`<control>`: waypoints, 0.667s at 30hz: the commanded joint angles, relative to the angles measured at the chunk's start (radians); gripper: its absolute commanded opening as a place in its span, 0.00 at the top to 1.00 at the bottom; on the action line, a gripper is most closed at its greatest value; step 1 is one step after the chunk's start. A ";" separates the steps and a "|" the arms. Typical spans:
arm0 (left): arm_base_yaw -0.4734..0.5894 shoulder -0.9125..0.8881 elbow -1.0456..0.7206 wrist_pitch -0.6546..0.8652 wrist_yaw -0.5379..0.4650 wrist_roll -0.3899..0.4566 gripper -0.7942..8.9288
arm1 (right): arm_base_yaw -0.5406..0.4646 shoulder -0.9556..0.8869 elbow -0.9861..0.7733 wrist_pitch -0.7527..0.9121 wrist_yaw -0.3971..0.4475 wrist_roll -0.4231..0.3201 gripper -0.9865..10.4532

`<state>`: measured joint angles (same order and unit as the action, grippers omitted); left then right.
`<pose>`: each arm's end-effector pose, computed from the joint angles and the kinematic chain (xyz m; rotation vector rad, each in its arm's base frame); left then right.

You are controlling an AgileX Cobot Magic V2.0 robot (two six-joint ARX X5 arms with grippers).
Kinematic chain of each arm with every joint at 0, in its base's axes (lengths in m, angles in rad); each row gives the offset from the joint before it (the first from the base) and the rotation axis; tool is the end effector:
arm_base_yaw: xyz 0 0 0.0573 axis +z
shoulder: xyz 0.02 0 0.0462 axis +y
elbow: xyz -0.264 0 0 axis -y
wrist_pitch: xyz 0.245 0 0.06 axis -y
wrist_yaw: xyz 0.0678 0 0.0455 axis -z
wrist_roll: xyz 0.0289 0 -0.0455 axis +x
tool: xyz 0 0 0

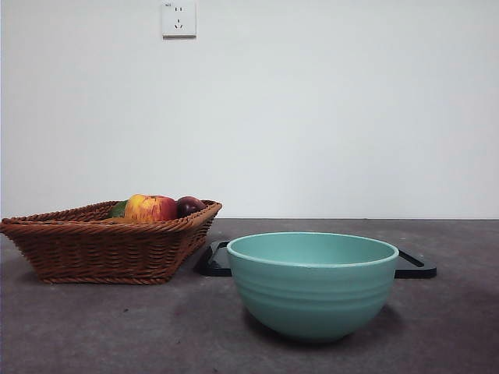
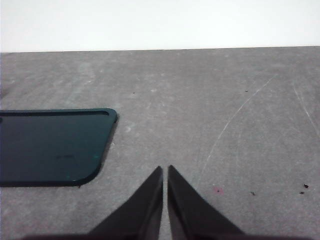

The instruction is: Pick up the wifruite, put it on the bowl, pick up the plate, put it on desk

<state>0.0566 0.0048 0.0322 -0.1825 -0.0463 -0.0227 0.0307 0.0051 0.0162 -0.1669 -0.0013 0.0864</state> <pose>0.0945 0.0067 0.1565 -0.0234 0.1540 0.1045 0.0958 0.0030 0.1526 0.0839 0.1571 0.0252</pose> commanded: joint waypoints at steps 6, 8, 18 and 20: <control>0.002 -0.002 -0.020 -0.004 0.002 -0.137 0.91 | -0.001 -0.002 -0.005 0.009 -0.008 0.099 0.91; 0.002 -0.002 -0.020 -0.004 0.001 -0.203 0.91 | -0.001 -0.002 -0.005 0.011 -0.024 0.112 0.91; 0.002 -0.002 0.030 -0.011 0.024 -0.365 0.91 | -0.001 -0.002 0.040 0.009 -0.028 0.152 0.91; 0.002 -0.001 0.052 -0.017 0.048 -0.365 0.91 | -0.001 -0.002 0.063 0.009 -0.028 0.163 0.91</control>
<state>0.0566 0.0048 0.0582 -0.2131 -0.0078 -0.3695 0.0307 0.0051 0.0570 -0.1734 -0.0269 0.2249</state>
